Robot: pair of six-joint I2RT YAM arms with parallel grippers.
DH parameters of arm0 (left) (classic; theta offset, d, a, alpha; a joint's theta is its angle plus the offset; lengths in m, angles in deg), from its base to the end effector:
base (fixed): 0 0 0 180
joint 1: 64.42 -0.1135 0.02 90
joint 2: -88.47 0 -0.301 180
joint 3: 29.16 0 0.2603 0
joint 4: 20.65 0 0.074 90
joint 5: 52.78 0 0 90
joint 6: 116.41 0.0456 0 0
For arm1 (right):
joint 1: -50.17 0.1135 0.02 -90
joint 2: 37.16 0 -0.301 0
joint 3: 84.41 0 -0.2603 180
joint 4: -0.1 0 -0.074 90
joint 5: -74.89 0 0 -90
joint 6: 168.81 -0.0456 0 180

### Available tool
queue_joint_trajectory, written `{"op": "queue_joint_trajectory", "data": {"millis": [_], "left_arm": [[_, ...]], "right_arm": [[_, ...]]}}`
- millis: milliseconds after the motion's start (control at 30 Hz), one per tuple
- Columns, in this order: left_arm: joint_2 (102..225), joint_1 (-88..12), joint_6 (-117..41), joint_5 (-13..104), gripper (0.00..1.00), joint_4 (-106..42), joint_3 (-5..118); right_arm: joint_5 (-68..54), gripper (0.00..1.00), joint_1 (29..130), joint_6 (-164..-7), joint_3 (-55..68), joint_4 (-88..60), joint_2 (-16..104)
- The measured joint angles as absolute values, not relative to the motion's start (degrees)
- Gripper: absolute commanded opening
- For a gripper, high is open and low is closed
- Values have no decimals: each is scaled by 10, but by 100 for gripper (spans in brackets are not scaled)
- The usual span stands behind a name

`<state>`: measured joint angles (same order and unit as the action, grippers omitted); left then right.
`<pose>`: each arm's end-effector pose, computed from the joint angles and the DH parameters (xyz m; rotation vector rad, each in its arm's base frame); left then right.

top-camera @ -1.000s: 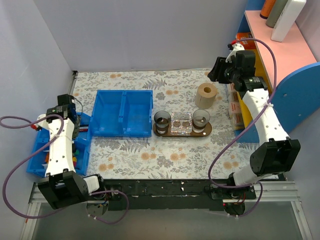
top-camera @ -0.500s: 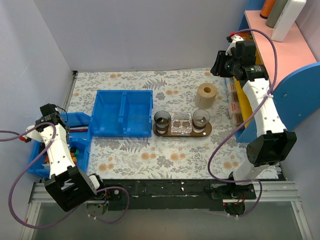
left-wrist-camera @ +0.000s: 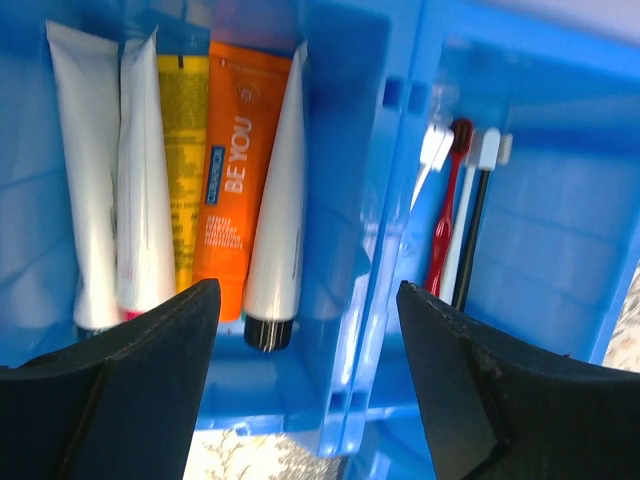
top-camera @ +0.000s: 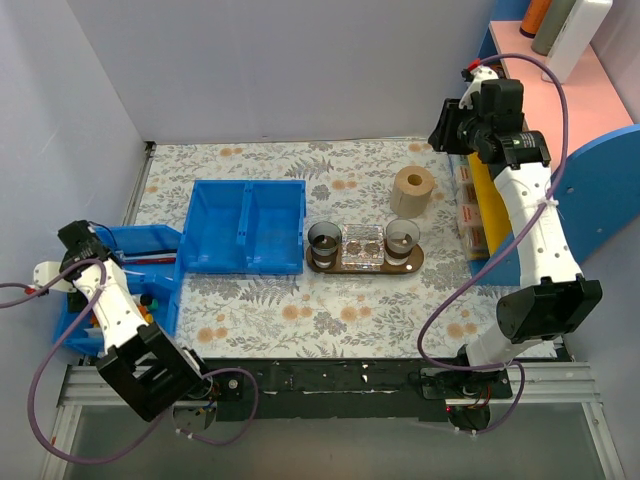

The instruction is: Prepare toiletry sets of a toothbrush and toothpaste on the tray

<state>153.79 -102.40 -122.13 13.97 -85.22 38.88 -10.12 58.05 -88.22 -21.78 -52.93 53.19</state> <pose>0.1537 0.1428 0.2972 -2.3665 0.8706 0.1488 0.3571 0.0534 0.4804 -0.0282 2.0339 0.2785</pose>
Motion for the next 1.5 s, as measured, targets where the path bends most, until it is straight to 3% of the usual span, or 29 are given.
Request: {"op": "queue_joint_trajectory", "data": {"millis": [167, 200, 233, 433, 1500], "left_arm": [[1569, -1056, -1220, 149, 66, -805, 386], [1573, -1057, -1217, 149, 65, -801, 386], [1576, -1060, -1215, 149, 56, -798, 386], [1561, -1074, -1213, 145, 53, -797, 383], [1596, -1139, -1146, 177, 51, -665, 304]], "right_arm": [[-105, 44, 580, -882, -239, -535, 531], [-106, 43, 580, -882, -240, -536, 530], [-107, 43, 580, -883, -240, -536, 529], [-107, 43, 580, -892, -239, -537, 518], [-87, 43, 580, -921, -198, -521, 489]]}}
